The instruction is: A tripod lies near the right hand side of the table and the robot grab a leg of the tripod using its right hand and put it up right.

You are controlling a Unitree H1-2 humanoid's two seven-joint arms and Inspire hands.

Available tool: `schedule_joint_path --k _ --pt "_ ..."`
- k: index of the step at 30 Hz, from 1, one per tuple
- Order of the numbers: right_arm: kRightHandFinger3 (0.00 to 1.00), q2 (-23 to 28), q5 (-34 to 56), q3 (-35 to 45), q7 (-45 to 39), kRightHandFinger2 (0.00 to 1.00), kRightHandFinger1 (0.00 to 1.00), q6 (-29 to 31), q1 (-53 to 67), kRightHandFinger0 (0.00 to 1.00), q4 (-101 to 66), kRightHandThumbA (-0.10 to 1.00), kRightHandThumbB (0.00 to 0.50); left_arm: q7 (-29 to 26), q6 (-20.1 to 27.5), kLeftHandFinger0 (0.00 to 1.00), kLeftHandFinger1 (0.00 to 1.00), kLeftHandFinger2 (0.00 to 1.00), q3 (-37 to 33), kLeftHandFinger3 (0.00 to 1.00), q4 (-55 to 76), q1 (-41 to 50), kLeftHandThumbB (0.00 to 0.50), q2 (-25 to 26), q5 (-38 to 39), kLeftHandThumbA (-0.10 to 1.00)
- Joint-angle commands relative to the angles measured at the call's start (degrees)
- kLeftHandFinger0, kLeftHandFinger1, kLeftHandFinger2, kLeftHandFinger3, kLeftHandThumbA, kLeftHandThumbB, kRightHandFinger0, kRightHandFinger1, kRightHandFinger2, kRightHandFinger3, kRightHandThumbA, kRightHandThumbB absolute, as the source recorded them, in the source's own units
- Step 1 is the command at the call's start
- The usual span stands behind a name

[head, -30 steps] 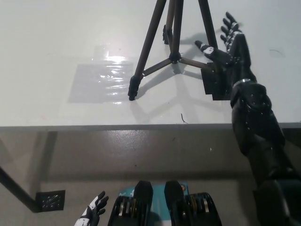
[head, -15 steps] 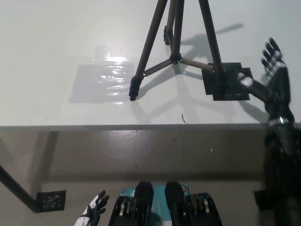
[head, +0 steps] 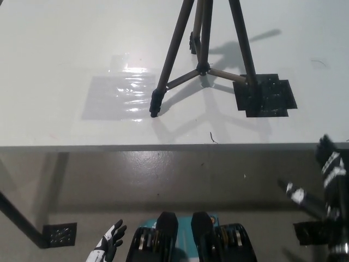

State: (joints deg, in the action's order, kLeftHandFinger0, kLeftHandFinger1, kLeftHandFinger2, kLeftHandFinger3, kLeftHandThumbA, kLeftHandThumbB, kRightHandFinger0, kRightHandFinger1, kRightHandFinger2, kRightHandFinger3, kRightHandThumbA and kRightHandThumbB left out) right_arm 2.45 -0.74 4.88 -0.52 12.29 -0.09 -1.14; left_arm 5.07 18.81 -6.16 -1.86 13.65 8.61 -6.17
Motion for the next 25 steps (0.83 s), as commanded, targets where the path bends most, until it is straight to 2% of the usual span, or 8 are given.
schedule_joint_path --k 1,3,6,10,13,14,18,25 --pt "1.0 2.1 0.7 -15.4 -9.3 1.0 1.0 14.6 15.3 1.0 -26.7 1.0 0.387 1.6 2.8 1.0 1.0 1.0 0.3 1.0 1.5 0.0 0.319 1.7 2.3 1.0" --pt "1.0 2.0 -0.2 -15.0 -8.2 1.0 1.0 14.6 15.4 1.0 -22.0 1.0 0.396 1.4 3.1 1.0 1.0 1.0 0.2 1.0 1.3 0.3 0.32 1.4 2.1 1.0" --pt "1.0 1.3 0.7 -14.4 -6.8 1.0 1.0 14.6 12.4 1.0 -13.3 1.0 0.443 0.8 3.4 1.0 1.0 1.0 0.7 1.0 0.3 -0.9 0.334 1.2 2.0 1.0" --pt "1.0 0.7 0.4 -13.7 -5.1 1.0 1.0 14.6 10.3 1.0 -2.9 1.0 0.412 0.6 2.9 1.0 1.0 1.0 0.9 1.0 1.0 0.2 0.337 1.2 2.0 1.0" --pt "1.0 0.9 1.1 -13.3 -5.6 1.0 1.0 14.6 9.1 1.0 4.1 1.0 0.413 0.4 3.6 1.0 1.0 1.0 0.8 1.0 0.2 0.5 0.345 1.1 1.6 1.0" --pt "1.0 1.2 1.5 -13.2 -6.0 1.0 1.0 14.6 9.0 1.0 5.5 1.0 0.39 0.3 3.8 1.0 1.0 1.0 0.7 1.0 0.1 0.7 0.342 0.9 1.6 1.0" --pt "1.0 1.3 4.1 -12.2 -7.4 1.0 1.0 14.6 6.9 1.0 9.9 1.0 0.421 0.1 3.2 1.0 1.0 1.0 1.0 1.0 -0.2 -0.1 0.336 1.0 1.5 1.0" --pt "1.0 1.2 4.3 -11.7 -7.6 1.0 1.0 14.6 5.5 1.0 11.8 1.0 0.425 0.2 2.4 1.0 1.0 1.0 1.2 1.0 0.0 -1.0 0.345 1.2 1.1 1.0"
